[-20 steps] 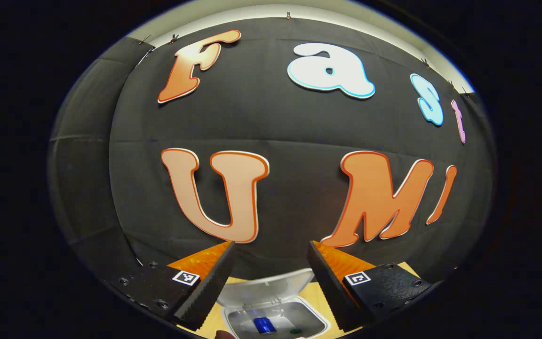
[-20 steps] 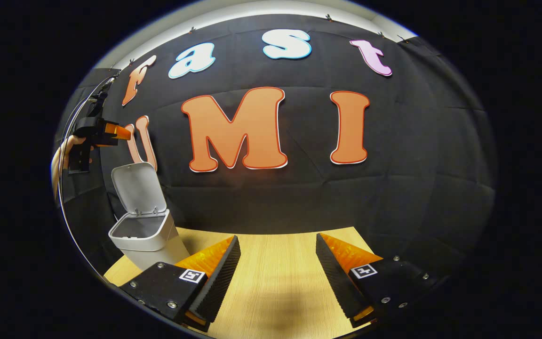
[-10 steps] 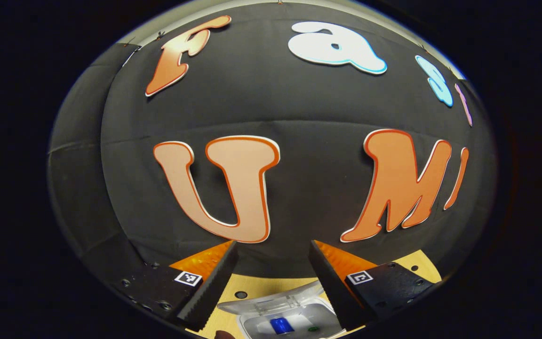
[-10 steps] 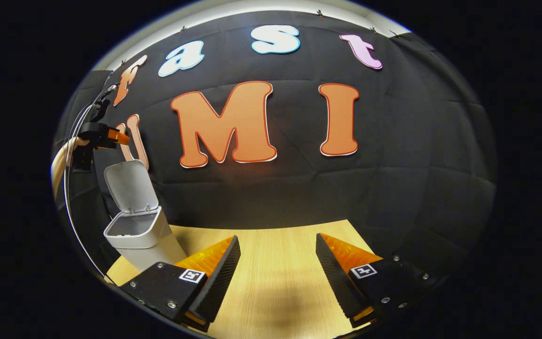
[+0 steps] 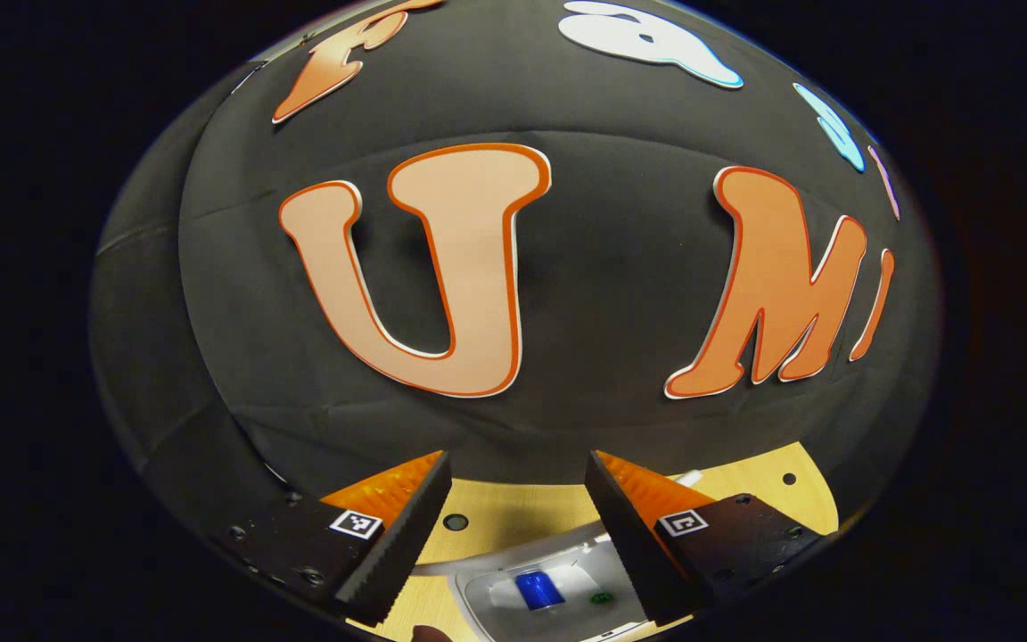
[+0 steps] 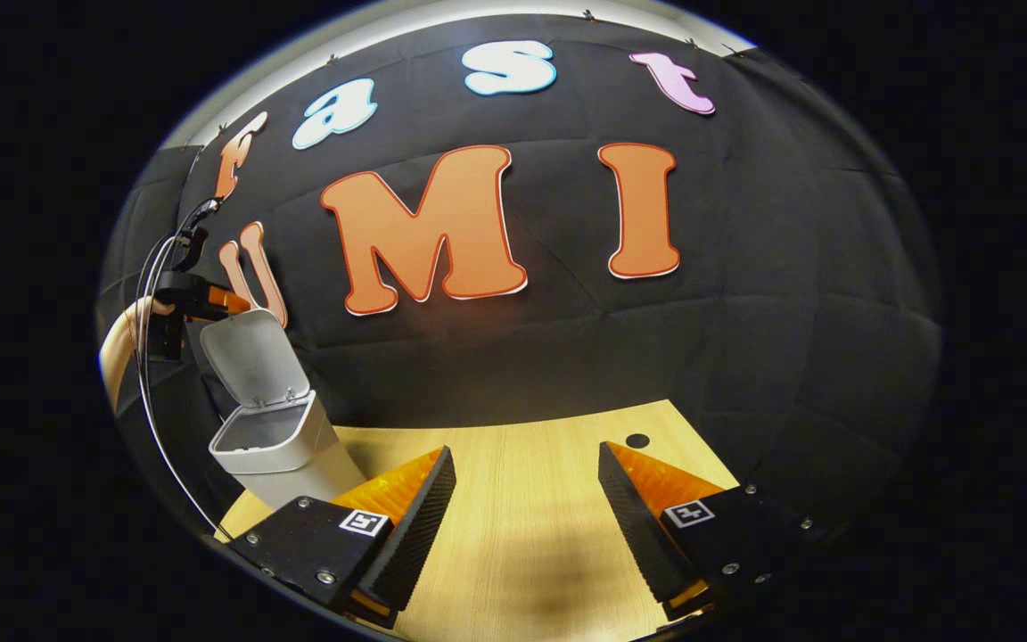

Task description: Press the lid of the desktop garbage bin to open it, pick up the crumpled paper on the desktop and throw it into the bin, then pick up the pop can on the desktop and drop it into the bin, and finally close the garbage bin lid.

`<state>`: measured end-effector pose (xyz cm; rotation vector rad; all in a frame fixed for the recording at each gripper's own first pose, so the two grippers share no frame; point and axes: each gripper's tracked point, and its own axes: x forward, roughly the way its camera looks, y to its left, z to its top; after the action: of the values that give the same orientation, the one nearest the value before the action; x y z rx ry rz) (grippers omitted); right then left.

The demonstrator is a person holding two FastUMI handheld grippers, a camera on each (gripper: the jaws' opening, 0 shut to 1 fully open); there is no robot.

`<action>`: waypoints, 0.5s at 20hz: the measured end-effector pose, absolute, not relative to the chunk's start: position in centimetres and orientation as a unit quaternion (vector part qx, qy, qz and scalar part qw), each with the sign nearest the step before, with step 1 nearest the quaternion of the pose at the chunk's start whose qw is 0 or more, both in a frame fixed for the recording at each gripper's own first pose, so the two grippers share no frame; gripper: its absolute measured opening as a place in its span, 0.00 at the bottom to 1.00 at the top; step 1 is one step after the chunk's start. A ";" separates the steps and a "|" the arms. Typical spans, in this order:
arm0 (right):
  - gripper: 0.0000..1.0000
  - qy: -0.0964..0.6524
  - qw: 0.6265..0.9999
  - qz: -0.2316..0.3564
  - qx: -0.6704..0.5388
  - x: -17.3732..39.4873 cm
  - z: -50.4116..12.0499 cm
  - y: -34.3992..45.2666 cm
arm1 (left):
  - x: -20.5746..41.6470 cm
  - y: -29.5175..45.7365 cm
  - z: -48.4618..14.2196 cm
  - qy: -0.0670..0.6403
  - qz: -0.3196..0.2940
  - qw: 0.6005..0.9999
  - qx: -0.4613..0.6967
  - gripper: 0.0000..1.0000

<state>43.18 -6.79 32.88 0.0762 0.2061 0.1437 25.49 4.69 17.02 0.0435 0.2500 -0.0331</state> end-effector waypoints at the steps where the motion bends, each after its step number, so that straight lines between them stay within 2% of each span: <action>1: 0.96 0.101 0.992 0.073 0.036 43.1 32.9 -6.8 | 25.2 4.5 16.9 0.127 -0.021 0.991 0.022 0.96; 10: 0.96 0.106 0.990 0.083 0.034 43.5 32.9 -6.9 | 21.6 2.8 14.3 0.125 -0.041 0.991 -0.021 0.94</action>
<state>43.46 -6.85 32.90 0.0682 0.2128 0.1663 21.60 2.81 14.32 -0.0420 0.2517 -0.0825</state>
